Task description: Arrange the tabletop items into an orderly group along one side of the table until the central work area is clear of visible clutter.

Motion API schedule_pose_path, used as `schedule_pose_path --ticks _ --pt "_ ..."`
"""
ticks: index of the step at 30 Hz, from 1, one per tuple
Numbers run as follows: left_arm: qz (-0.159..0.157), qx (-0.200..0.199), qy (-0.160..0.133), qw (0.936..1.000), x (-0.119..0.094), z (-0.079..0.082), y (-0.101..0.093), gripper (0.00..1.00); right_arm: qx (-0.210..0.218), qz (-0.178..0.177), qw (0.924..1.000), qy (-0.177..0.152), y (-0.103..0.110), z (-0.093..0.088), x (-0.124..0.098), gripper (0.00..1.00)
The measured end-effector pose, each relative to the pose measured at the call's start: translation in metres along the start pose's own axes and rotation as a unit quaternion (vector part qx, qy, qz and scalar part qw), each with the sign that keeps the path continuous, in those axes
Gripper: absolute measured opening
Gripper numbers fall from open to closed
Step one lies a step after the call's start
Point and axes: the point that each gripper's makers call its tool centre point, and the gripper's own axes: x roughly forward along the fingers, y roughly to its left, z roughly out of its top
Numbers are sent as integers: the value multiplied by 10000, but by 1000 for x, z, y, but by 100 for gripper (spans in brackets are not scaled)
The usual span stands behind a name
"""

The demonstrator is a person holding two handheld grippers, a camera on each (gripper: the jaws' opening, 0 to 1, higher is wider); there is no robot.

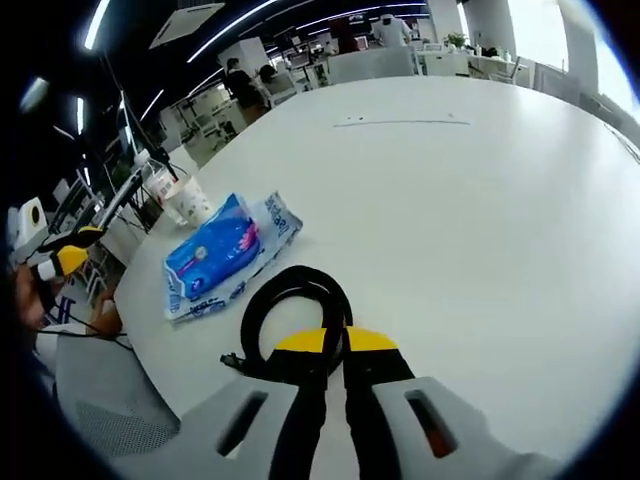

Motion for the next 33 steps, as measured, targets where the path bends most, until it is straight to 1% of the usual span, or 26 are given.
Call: schedule_pose_path --ticks 9,18,25,33 --pt "-7 1 13 10000 1 -2 1 39 -20 -20 10000 -20 -1 -5 -4 7" --pt "2 -34 13 10000 1 -4 1 39 -102 -48 9999 -90 -4 2 -9 7" --pt "65 -68 0 10000 0 -4 6 39 -221 -71 9996 -130 -7 14 -10 8" --pt "82 -87 -3 9999 0 -3 6 39 -321 -31 9993 -201 -2 28 -9 8"
